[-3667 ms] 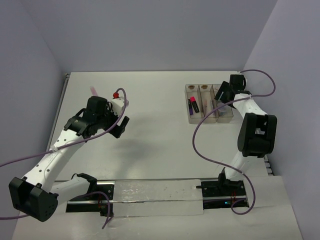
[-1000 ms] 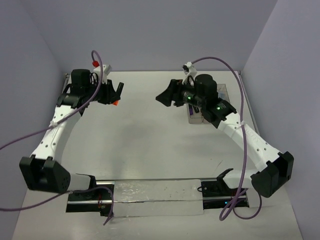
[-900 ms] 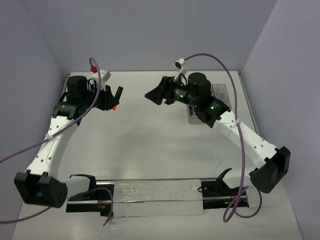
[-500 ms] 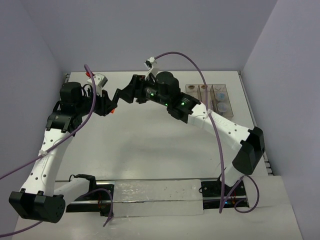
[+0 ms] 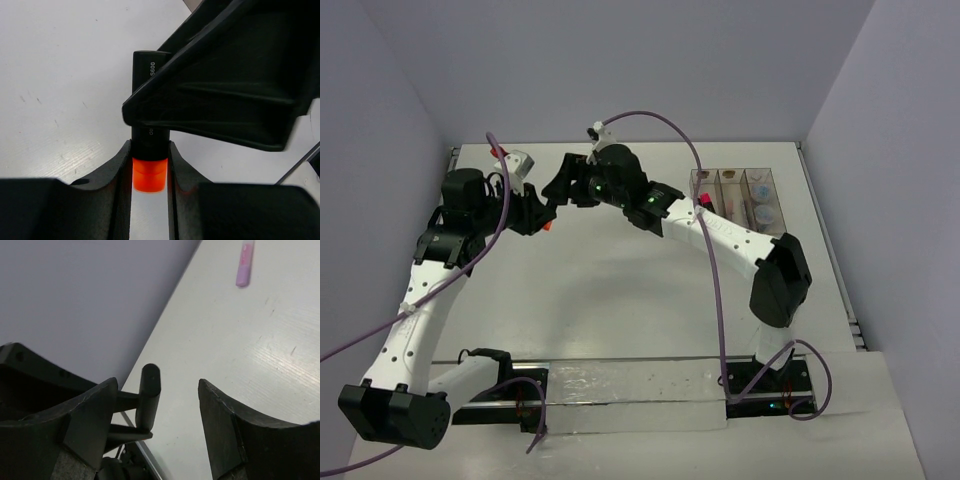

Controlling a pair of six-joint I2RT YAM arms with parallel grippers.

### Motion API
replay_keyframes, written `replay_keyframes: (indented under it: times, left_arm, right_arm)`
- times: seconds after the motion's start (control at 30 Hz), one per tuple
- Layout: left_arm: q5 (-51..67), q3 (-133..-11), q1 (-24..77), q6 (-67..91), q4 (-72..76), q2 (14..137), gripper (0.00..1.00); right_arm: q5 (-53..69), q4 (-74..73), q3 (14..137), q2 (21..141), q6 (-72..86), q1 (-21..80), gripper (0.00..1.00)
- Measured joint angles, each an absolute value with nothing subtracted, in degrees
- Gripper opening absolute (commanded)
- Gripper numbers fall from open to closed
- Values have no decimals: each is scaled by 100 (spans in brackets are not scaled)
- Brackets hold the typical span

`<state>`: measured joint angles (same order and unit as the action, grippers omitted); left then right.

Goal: Sort the stationery into containers
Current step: Pick up the pen from the center of the board, then place the pen in the storage box.

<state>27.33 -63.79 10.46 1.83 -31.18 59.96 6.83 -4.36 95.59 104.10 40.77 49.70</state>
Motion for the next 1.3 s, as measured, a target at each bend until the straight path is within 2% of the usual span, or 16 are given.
replay_keyframes:
  times: [0.03, 0.2, 0.27, 0.3, 0.33, 0.37, 0.43, 0.63, 0.83, 1.0, 1.3]
  left_arm:
    - [2733, -6364, 1046, 206, -3094, 5996, 0]
    - [2714, -6334, 1046, 299, -3024, 6041, 0]
    - [2720, -6324, 1044, 332, -2994, 6099, 0]
    - [2729, -6324, 1042, 344, -2979, 6117, 4]
    - [2731, -6324, 1041, 346, -2971, 6133, 38]
    - [2739, -6324, 1045, 348, -2963, 6150, 62]
    - [2750, -6338, 1046, 362, -2966, 6205, 99]
    - [2739, -6560, 1046, 437, -3129, 6552, 99]
    - [2426, -6629, 1046, 417, -3338, 6813, 99]
    - [1977, -6310, 1034, 416, -3169, 6682, 99]
    - [1562, -5670, 963, 471, -2584, 6261, 99]
  right_arm:
    - [715, -427, 9587, 10496, 4120, 4971, 55]
    - [1024, -416, 9848, 10884, 4371, 4981, 14]
    - [1089, -391, 9929, 10926, 4405, 4994, 1]
    - [1080, -401, 9934, 10933, 4411, 4997, 0]
    - [1092, -405, 9935, 10936, 4414, 4989, 0]
    - [1094, -412, 9935, 10936, 4406, 4985, 0]
    - [1101, -424, 9934, 10936, 4374, 4984, 0]
    - [1205, -531, 9485, 10648, 4028, 4678, 0]
    - [987, -1314, 8944, 10001, 3050, 3548, 0]
    - [-32, -2235, 8933, 9674, 2025, 2478, 9]
    - [-1389, -3139, 8986, 10180, 1011, 1492, 11]
